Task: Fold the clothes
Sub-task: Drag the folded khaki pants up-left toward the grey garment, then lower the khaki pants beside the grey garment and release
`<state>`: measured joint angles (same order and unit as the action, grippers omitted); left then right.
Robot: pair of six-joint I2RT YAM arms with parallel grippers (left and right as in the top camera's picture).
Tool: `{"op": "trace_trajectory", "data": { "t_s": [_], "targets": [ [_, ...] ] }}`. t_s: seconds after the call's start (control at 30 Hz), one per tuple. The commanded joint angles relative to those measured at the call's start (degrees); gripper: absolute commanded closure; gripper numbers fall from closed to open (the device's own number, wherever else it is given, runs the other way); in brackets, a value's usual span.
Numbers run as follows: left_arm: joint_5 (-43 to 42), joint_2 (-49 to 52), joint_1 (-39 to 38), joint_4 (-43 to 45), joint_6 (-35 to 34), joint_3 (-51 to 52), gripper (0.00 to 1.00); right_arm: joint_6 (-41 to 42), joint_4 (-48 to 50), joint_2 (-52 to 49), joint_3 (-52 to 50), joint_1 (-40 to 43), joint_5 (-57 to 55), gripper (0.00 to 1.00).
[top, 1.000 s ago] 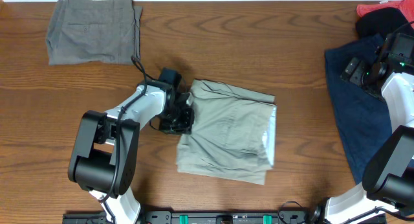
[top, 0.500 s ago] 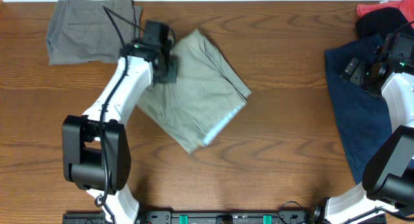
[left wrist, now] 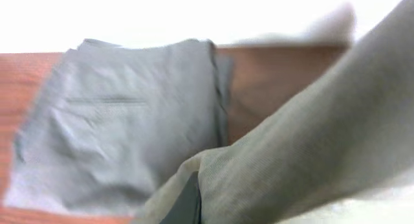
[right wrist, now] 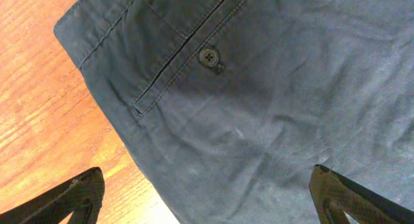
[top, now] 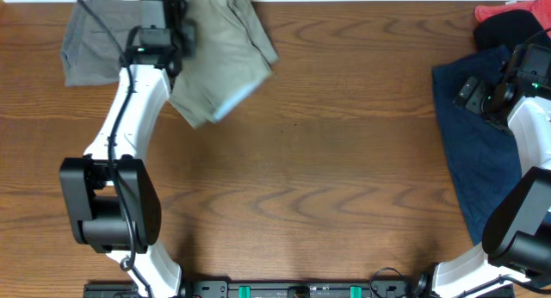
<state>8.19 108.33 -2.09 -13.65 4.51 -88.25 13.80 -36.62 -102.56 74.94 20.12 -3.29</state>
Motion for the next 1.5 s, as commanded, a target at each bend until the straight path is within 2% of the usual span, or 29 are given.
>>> {"op": "trace_trajectory", "data": {
  "t_s": [0.0, 0.2, 0.57, 0.73, 1.07, 1.47],
  "targets": [
    [2.0, 0.0, 0.8, 3.7, -0.8, -1.5, 0.94, -0.6, -0.1, 1.3, 0.6, 0.1, -0.3, 0.01],
    [3.3, 0.0, 1.7, 8.4, -6.5, -1.5, 0.94, -0.6, 0.0, 1.3, 0.6, 0.1, -0.3, 0.01],
    [12.6, 0.4, 4.3, 9.0, -18.9, -1.4, 0.94, -0.6, -0.1, 1.3, 0.6, 0.1, -0.3, 0.01],
    [12.9, 1.9, 6.6, 9.6, -23.0, -1.4, 0.94, -0.6, -0.1, 1.3, 0.6, 0.1, -0.3, 0.01],
    [15.8, 7.0, 10.2, 16.0, -23.0, -1.4, 0.94, -0.6, -0.1, 1.3, 0.6, 0.1, -0.3, 0.01],
    [15.9, 7.4, 14.7, 22.7, -23.1, -1.4, 0.94, -0.6, 0.0, 1.3, 0.6, 0.1, -0.3, 0.01]
  ]
}}
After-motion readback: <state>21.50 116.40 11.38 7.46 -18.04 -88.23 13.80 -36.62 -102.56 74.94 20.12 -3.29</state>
